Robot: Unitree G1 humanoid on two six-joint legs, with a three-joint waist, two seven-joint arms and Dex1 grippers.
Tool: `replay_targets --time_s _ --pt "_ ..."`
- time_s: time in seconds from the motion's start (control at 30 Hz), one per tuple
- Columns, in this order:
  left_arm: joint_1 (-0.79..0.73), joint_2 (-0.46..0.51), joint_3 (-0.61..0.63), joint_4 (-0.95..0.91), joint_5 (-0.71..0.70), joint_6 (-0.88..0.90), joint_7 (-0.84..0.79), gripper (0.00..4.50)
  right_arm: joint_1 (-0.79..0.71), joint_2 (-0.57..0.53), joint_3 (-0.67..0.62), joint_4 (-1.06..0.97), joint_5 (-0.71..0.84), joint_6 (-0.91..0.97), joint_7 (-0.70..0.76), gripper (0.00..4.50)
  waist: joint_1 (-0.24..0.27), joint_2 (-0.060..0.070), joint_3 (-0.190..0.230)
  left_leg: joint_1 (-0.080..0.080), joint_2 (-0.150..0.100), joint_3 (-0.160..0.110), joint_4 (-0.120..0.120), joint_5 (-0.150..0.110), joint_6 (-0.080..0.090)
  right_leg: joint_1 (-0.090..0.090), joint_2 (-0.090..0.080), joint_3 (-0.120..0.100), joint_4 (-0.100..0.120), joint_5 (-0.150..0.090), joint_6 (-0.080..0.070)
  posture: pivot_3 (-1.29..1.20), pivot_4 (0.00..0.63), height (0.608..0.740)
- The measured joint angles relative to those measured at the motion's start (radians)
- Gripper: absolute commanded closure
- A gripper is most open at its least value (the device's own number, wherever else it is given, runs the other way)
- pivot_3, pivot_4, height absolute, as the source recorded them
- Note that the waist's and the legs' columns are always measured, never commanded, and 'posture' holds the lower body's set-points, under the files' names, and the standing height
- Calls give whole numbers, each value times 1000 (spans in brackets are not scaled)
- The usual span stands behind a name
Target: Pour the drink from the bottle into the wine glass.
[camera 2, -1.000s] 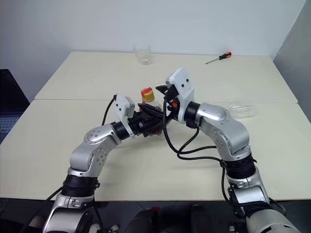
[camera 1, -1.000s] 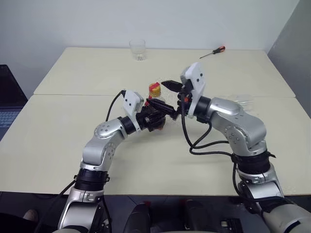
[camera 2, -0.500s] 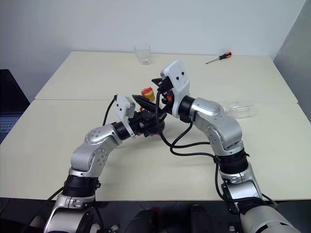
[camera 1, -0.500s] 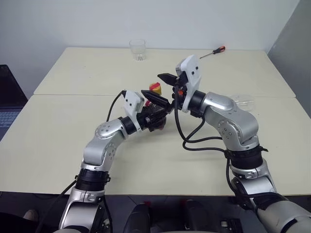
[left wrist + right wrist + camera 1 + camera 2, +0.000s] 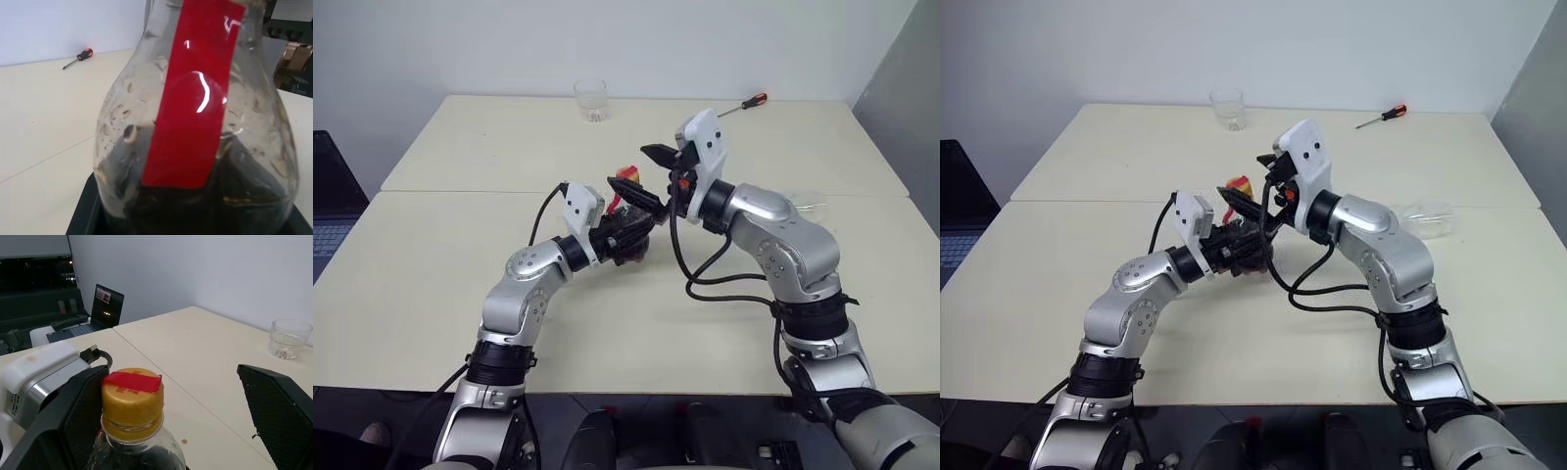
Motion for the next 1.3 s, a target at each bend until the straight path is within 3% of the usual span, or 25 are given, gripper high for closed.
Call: replay_targets --time_s 1.3 --pt "1 -1 -4 0 0 2 -2 2453 89 -153 -67 -103 54 45 19 30 0 0 0 0 0 0 0 0 0 0 0 0 0 0 0 0 150 740"
